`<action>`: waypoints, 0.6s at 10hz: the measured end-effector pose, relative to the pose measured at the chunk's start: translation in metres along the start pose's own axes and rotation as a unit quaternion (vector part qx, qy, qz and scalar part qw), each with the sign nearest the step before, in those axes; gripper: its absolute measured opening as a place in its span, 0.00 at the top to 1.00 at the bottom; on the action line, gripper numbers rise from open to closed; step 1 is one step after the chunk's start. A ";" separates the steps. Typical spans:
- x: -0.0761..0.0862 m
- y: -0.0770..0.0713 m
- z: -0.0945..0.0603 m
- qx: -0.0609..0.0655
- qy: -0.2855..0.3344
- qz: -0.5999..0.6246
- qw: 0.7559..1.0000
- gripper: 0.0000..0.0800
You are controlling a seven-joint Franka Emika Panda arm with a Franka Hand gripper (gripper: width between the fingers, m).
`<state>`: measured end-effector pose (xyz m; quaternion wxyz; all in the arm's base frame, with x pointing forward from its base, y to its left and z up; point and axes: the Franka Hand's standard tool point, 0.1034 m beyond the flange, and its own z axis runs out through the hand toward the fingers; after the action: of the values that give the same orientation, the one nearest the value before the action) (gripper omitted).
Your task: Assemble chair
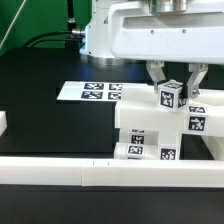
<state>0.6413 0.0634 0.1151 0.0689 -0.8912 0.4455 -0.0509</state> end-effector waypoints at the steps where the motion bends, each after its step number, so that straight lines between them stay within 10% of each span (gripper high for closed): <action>1: -0.002 -0.002 0.000 0.000 -0.001 0.009 1.000 0.64; 3: -0.001 -0.001 0.000 0.000 -0.001 0.002 1.000 0.64; 6: -0.001 -0.001 0.000 -0.004 -0.003 -0.076 0.997 0.34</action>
Offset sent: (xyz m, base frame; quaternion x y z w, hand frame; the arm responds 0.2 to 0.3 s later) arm 0.0000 0.0000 0.0000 0.0000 0.0000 -0.0650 0.9979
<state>0.6413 0.0652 0.1156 0.0628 -0.9227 0.3768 -0.0515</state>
